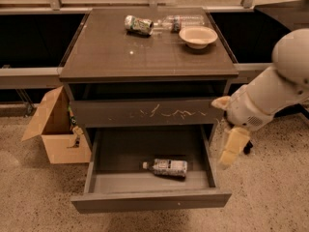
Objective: Pick blue plastic bottle from middle drawer and place on counter
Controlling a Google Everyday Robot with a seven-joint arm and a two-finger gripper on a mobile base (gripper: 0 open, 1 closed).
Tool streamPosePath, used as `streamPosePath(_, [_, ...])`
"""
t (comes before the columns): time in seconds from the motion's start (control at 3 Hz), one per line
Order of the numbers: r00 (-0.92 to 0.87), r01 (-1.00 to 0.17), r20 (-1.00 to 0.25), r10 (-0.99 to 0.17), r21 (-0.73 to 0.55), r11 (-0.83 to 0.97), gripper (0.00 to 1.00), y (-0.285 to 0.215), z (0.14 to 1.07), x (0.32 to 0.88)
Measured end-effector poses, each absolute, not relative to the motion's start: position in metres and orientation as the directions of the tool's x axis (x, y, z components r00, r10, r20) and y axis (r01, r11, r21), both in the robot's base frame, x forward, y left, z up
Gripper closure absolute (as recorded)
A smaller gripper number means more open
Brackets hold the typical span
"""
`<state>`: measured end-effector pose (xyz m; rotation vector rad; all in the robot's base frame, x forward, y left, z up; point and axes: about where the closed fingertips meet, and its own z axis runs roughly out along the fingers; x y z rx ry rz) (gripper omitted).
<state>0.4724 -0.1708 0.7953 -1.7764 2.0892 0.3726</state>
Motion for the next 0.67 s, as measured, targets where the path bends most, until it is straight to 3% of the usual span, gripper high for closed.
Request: streamPosePath(0.67, [-0.175,-0.983,-0.495,-0.851,0.046,0.175,0.00,-0.126,0.687,0.482])
